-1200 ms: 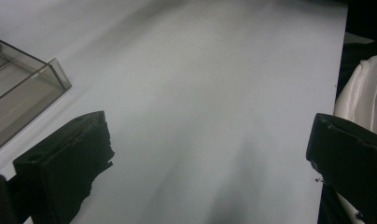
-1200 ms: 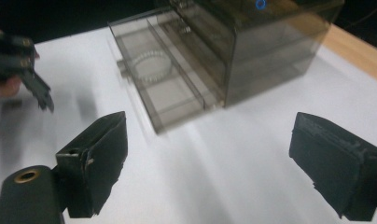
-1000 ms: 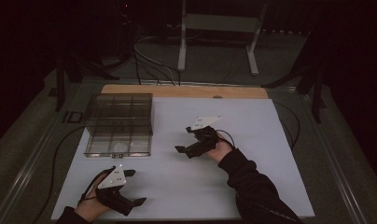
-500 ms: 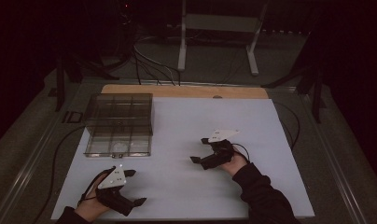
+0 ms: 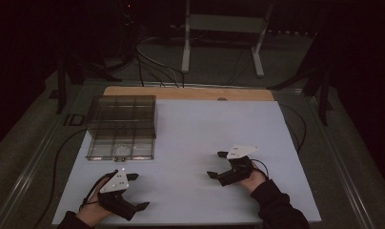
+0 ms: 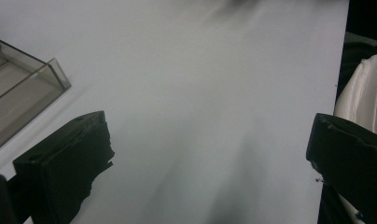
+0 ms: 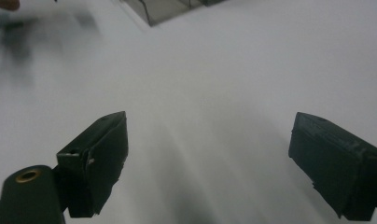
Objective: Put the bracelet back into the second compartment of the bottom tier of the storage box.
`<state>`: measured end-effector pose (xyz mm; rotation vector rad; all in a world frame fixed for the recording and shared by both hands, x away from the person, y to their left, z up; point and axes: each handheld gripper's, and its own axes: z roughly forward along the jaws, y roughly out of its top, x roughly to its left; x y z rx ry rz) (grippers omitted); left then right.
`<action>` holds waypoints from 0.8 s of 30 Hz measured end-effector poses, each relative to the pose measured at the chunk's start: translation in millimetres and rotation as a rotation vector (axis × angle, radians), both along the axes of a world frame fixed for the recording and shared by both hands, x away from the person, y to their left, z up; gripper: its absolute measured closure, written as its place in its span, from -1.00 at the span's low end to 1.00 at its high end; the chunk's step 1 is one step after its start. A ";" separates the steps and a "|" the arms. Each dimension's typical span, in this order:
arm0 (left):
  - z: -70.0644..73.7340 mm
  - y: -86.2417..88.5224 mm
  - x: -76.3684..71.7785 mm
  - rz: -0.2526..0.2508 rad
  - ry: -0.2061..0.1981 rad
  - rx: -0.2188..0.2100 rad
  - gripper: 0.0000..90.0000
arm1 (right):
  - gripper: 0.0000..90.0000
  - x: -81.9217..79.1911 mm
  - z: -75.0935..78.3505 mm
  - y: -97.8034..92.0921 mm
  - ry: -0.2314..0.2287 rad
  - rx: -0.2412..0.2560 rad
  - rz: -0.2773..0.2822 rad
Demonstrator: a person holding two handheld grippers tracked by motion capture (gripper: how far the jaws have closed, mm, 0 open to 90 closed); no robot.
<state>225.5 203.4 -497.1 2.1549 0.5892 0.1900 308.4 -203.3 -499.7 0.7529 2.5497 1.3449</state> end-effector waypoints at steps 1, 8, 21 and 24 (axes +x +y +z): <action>0.3 0.0 -0.1 0.000 0.001 -0.002 -1.00 | -0.73 -1.8 -0.6 -4.0 0.001 0.001 -0.009; 0.2 -0.4 -0.1 0.001 0.000 0.000 -1.00 | -0.73 -15.3 -4.0 -27.5 0.010 -0.007 -0.049; -0.6 -0.2 0.5 0.002 0.003 0.002 -1.00 | -0.74 -39.5 -5.0 -68.7 0.009 0.007 -0.136; -0.2 0.0 0.4 0.002 0.001 0.000 -1.00 | -0.74 -43.6 -6.6 -74.0 0.011 0.005 -0.143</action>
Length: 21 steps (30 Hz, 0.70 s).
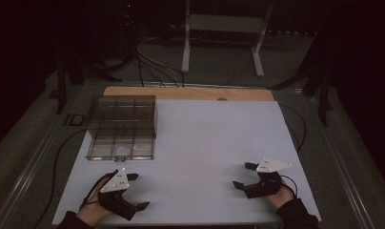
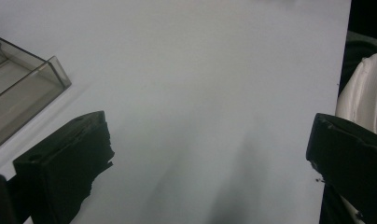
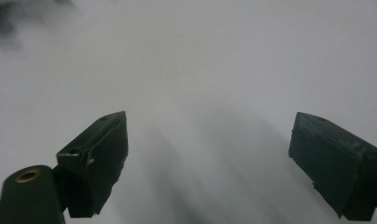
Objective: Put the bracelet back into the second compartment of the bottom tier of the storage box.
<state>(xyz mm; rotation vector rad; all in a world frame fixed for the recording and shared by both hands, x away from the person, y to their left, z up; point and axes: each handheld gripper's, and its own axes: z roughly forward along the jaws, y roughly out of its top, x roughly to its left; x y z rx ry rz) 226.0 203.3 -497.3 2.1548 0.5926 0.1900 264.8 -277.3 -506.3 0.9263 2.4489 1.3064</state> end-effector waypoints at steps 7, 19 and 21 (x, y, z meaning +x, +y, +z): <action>-0.2 0.4 0.0 0.000 0.003 0.001 -1.00 | -0.74 -0.3 -3.4 -1.2 0.005 0.001 0.001; 0.3 1.1 -0.5 -0.001 -0.001 0.002 -1.00 | -0.74 0.6 -0.3 4.9 -0.032 0.020 0.033; 0.4 1.0 -0.6 0.001 -0.002 -0.002 -1.00 | -0.74 0.5 -0.8 4.7 -0.029 0.016 0.034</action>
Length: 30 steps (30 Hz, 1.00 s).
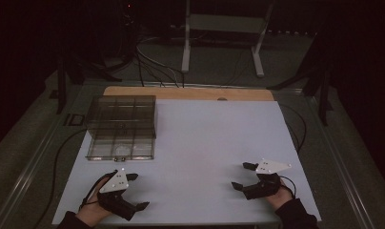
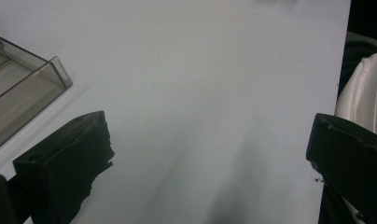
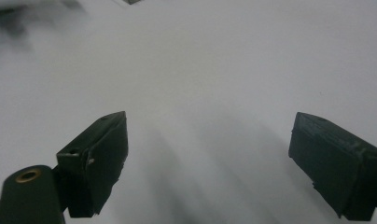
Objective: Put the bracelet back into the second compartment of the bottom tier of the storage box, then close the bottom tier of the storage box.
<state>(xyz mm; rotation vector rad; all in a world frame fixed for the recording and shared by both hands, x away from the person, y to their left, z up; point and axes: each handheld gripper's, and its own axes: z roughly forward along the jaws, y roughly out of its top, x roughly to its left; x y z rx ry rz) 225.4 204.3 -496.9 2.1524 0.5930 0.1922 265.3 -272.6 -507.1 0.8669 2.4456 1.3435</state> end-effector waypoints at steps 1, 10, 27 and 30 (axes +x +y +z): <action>-0.1 0.1 0.1 -0.001 0.001 0.000 -1.00 | -0.74 0.1 -0.3 -0.1 0.002 -0.001 0.000; -0.2 -0.4 0.1 -0.005 0.002 0.002 -1.00 | -0.73 -0.3 -0.3 -0.7 0.004 0.001 0.001; 9.9 0.2 -2.5 -0.027 -0.030 -0.022 -1.00 | -0.70 -2.3 1.8 1.8 -0.022 -0.001 0.020; 15.5 1.3 -3.4 -0.026 -0.039 -0.047 -1.00 | -0.70 -2.5 2.6 1.2 -0.022 0.003 0.017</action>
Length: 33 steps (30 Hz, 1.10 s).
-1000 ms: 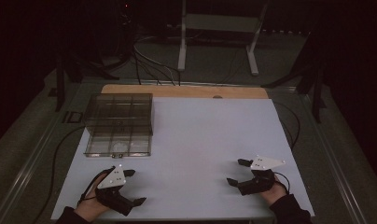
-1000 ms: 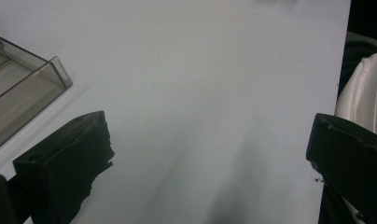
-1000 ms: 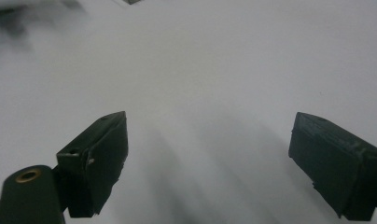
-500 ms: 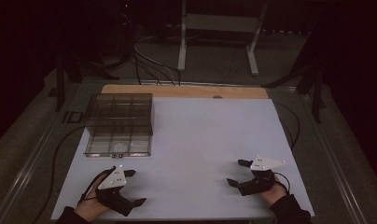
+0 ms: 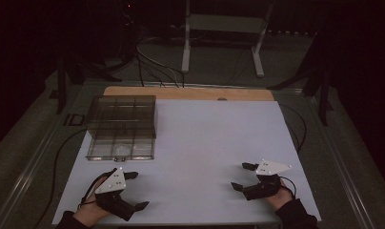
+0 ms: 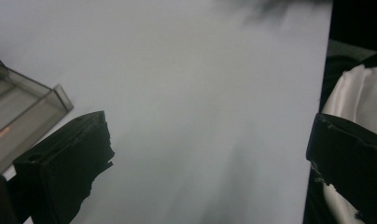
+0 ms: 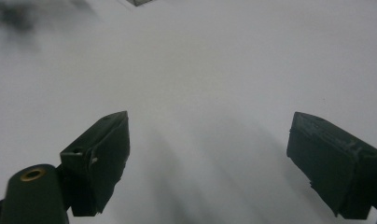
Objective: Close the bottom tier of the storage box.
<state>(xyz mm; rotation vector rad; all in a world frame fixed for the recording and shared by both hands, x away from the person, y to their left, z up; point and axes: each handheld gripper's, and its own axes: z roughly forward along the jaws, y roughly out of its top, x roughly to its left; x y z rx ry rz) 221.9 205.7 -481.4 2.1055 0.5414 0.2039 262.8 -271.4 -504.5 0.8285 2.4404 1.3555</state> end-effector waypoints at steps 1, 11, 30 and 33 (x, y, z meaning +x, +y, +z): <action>1.6 0.1 -0.1 0.003 -0.005 -0.001 -1.00 | -0.70 0.0 0.0 -0.1 0.001 0.001 0.000; 8.8 0.1 1.0 0.019 -0.017 -0.009 -1.00 | -0.70 -1.5 1.0 -0.5 -0.007 0.002 0.002; 18.4 5.1 15.5 0.260 -0.055 -0.026 -1.00 | -0.70 -1.6 0.7 0.7 0.007 0.004 0.002; 19.9 5.5 17.2 0.309 -0.074 -0.035 -1.00 | -0.70 -1.5 0.7 0.6 0.009 0.003 -0.001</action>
